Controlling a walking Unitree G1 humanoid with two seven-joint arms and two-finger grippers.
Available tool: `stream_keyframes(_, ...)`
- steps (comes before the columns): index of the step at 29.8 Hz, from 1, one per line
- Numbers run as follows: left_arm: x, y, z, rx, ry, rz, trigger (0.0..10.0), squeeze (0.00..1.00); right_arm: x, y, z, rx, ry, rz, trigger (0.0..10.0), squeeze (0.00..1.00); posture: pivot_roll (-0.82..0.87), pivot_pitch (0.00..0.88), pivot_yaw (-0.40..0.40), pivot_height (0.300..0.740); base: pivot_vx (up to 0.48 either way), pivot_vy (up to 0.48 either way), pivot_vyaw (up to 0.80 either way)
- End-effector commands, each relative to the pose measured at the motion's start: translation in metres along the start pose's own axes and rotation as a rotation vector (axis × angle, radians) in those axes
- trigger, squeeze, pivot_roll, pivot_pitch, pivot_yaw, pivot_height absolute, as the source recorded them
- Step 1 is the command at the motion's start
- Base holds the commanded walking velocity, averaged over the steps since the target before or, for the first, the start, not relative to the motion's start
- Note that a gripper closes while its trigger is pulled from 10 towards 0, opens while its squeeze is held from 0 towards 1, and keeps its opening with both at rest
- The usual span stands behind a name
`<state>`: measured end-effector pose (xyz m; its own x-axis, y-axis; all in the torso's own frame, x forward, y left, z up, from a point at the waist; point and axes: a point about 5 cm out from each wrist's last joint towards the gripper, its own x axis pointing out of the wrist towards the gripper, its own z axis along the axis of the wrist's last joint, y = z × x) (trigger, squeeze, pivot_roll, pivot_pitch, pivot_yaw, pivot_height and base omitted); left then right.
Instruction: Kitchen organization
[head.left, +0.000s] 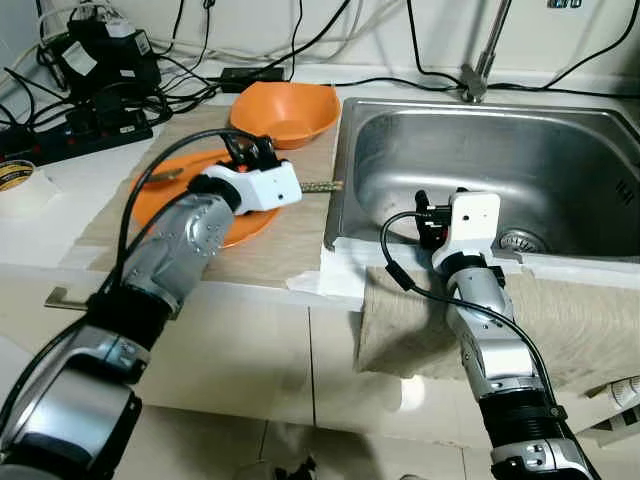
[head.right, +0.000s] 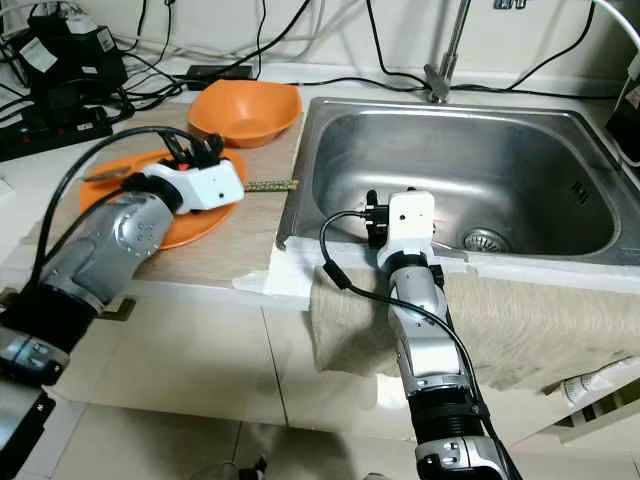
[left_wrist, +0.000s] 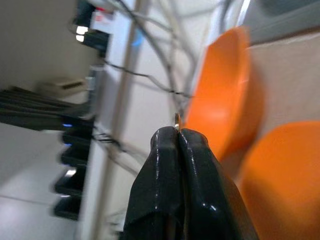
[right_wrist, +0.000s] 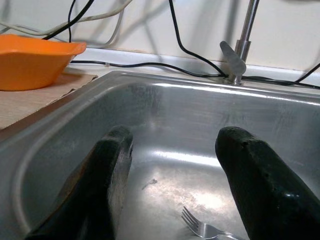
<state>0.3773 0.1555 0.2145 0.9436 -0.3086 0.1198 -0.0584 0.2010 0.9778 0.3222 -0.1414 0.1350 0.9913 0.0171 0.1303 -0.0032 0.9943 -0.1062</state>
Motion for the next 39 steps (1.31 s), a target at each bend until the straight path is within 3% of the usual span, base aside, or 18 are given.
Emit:
stream_keyframes(1, 0.002, 0.017, -0.009, 0.074, 0.030, 0.058, 0.0, 0.00, -0.002, 0.002, -0.007, -0.006, 0.027, 0.011, 10.0, 0.00, -0.04, 0.000, 0.047, 0.732, 0.000, 0.000, 0.00)
stream_keyframes(5, 0.003, 0.036, -0.011, 0.203, 0.017, 0.123, 0.0, 0.00, -0.002, 0.003, -0.009, -0.006, 0.033, 0.022, 10.0, 0.00, -0.04, 0.000, 0.041, 0.732, 0.000, 0.000, 0.00)
stream_keyframes(11, 0.007, 0.050, -0.007, 0.234, -0.005, 0.177, 0.0, 0.00, -0.002, 0.005, -0.010, -0.004, 0.035, 0.029, 10.0, 0.00, -0.03, 0.000, 0.038, 0.732, 0.000, 0.000, 0.00)
stream_keyframes(17, 0.010, 0.048, 0.005, 0.204, -0.074, 0.186, 0.0, 0.00, -0.001, 0.008, -0.009, 0.002, 0.030, 0.033, 10.0, 0.00, -0.02, 0.000, 0.041, 0.732, 0.000, 0.000, 0.00)
stream_keyframes(19, 0.010, 0.040, 0.019, 0.179, -0.133, 0.182, 0.0, 0.00, 0.001, 0.008, -0.007, 0.007, 0.023, 0.035, 10.0, 0.00, -0.02, 0.000, 0.042, 0.732, 0.000, 0.000, 0.00)
stream_keyframes(28, 0.011, 0.028, 0.035, 0.130, -0.213, 0.162, 0.0, 0.00, 0.003, 0.007, -0.006, 0.007, 0.019, 0.039, 10.0, 0.00, -0.03, 0.000, 0.040, 0.732, 0.000, 0.000, 0.00)
stream_keyframes(32, 0.011, 0.021, 0.054, 0.078, -0.297, 0.149, 0.0, 0.00, 0.005, 0.006, -0.004, 0.007, 0.015, 0.041, 10.0, 0.00, -0.02, 0.000, 0.036, 0.732, 0.000, 0.000, 0.00)
stream_keyframes(39, 0.014, 0.025, 0.067, -0.017, -0.344, 0.158, 0.0, 0.00, 0.004, 0.009, -0.006, 0.010, 0.020, 0.047, 10.0, 0.00, -0.02, 0.000, 0.035, 0.732, 0.000, 0.000, 0.00)
